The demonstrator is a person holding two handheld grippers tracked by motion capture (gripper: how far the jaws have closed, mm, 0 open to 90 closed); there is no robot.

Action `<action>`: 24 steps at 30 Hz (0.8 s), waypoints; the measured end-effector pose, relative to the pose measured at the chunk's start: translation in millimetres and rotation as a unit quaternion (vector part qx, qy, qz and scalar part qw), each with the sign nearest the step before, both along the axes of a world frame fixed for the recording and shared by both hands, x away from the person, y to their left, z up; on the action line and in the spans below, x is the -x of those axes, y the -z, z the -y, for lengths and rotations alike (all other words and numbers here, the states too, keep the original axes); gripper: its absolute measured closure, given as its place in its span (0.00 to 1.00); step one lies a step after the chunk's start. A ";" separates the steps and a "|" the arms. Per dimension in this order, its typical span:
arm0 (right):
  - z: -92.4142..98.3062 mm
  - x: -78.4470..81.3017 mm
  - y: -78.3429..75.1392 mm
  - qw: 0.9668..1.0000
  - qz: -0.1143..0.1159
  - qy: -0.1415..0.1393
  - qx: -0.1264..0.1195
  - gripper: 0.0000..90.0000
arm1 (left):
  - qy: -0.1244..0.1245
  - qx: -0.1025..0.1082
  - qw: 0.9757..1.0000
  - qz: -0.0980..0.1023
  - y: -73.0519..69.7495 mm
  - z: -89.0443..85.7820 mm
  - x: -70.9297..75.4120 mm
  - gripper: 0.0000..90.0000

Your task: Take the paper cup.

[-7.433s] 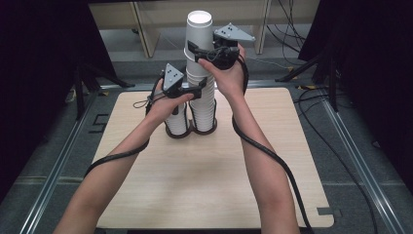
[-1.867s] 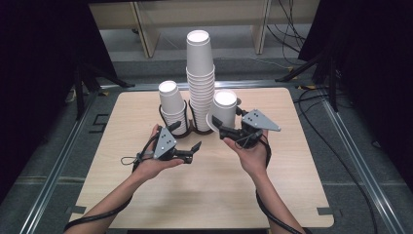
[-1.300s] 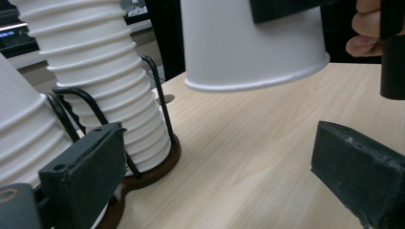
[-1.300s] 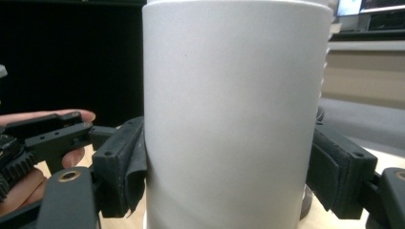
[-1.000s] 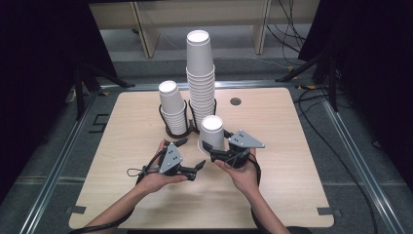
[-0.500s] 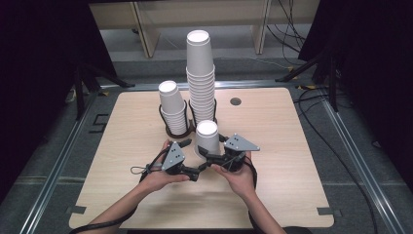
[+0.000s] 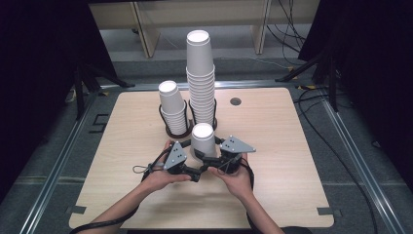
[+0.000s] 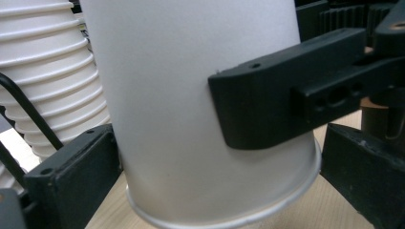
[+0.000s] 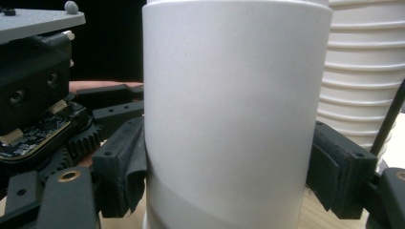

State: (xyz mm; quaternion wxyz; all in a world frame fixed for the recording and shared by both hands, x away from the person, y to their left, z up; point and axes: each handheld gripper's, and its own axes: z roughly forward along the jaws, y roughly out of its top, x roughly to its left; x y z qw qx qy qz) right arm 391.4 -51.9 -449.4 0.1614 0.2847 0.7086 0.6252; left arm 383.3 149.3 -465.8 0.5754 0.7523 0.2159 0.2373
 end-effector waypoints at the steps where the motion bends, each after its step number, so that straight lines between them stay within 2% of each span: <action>1: -0.4 -0.1 0.4 1.000 0.001 -0.002 0.000 0.26 | 0.000 0.000 1.000 0.000 -0.1 0.1 -0.2 0.00; 4: -0.9 0.5 0.6 1.000 -0.002 -0.001 0.001 0.26 | 0.001 0.000 1.000 -0.001 -0.3 0.4 -0.5 0.00; 5: -0.7 -0.6 1.2 1.000 0.005 0.001 0.006 0.26 | 0.002 0.008 1.000 0.002 0.6 1.6 -1.3 0.00; 6: -0.7 1.0 0.6 1.000 -0.001 -0.001 0.005 0.26 | 0.001 0.006 1.000 0.001 0.5 1.6 -1.1 0.00; 7: -0.9 -0.2 1.1 1.000 0.008 -0.003 0.003 0.26 | -0.001 0.000 1.000 -0.002 -0.2 1.0 -0.6 0.00; 8: -1.5 0.3 1.2 1.000 0.000 -0.008 0.002 0.26 | 0.000 -0.002 1.000 -0.003 0.1 1.2 -1.2 0.00; 9: -1.9 0.3 1.8 1.000 0.001 -0.007 0.006 0.26 | 0.000 -0.003 1.000 -0.004 0.3 1.1 -1.5 0.00; 10: -1.3 -0.1 1.9 1.000 0.009 -0.004 0.009 0.26 | 0.001 0.003 1.000 -0.005 1.4 1.8 -2.2 0.00; 12: -2.2 0.6 2.4 1.000 0.003 -0.006 0.005 0.26 | 0.002 0.003 1.000 -0.005 1.9 1.9 -2.5 0.00; 14: -2.5 0.6 3.2 1.000 0.003 -0.008 0.007 0.26 | 0.004 -0.008 1.000 -0.006 1.9 0.7 -2.6 0.00; 20: -3.7 1.4 3.3 1.000 -0.001 -0.012 0.013 0.26 | 0.003 -0.005 1.000 -0.006 2.5 1.2 -2.5 0.00; 21: -2.9 0.4 3.3 1.000 0.008 -0.010 0.014 0.26 | 0.002 -0.006 1.000 -0.007 2.2 1.1 -2.4 0.00; 22: -3.7 1.2 3.2 1.000 -0.002 -0.013 0.012 0.26 | 0.003 -0.001 1.000 -0.007 2.5 1.4 -2.7 0.00; 24: -3.8 1.4 3.0 1.000 0.000 -0.012 0.014 0.26 | 0.003 -0.002 1.000 -0.008 2.1 1.0 -2.4 0.00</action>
